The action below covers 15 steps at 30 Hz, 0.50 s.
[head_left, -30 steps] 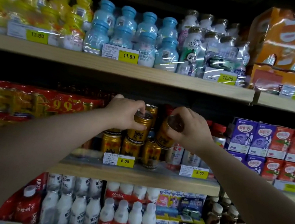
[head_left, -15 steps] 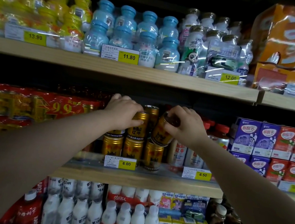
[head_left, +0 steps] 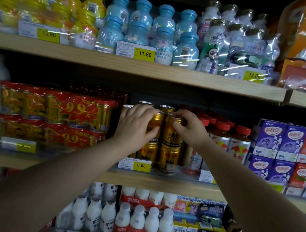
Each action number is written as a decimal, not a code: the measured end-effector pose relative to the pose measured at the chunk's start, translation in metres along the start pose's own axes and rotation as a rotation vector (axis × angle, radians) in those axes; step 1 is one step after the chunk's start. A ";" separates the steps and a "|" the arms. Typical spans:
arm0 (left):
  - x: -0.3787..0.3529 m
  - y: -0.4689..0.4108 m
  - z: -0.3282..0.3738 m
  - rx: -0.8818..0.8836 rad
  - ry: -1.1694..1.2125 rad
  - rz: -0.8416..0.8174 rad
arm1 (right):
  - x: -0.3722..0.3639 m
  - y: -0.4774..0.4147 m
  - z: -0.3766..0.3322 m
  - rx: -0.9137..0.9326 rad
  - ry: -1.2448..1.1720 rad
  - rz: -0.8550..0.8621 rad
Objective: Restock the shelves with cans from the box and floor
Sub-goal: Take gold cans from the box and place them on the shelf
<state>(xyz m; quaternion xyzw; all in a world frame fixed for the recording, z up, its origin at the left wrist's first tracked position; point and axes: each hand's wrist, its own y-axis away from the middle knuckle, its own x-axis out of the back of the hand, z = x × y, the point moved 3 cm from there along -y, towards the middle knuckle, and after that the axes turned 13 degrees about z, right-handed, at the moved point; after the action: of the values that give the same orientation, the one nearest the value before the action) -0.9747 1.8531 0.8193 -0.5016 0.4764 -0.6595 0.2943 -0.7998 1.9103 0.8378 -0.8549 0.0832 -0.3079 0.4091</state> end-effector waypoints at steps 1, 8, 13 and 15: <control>-0.001 0.008 0.004 -0.024 0.019 0.036 | -0.002 0.002 0.001 -0.003 -0.018 0.029; -0.030 0.046 0.020 -0.001 0.141 -0.207 | -0.013 0.021 0.014 -0.203 -0.170 0.095; -0.030 0.051 0.021 0.018 0.138 -0.183 | -0.014 0.037 0.019 -0.092 -0.017 0.253; -0.028 0.055 0.017 0.022 0.099 -0.161 | -0.017 0.048 0.024 -0.098 0.008 0.329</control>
<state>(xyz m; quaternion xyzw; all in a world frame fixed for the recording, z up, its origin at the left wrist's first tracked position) -0.9541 1.8512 0.7581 -0.5018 0.4412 -0.7102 0.2217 -0.7932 1.9014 0.7825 -0.8475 0.2384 -0.2358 0.4115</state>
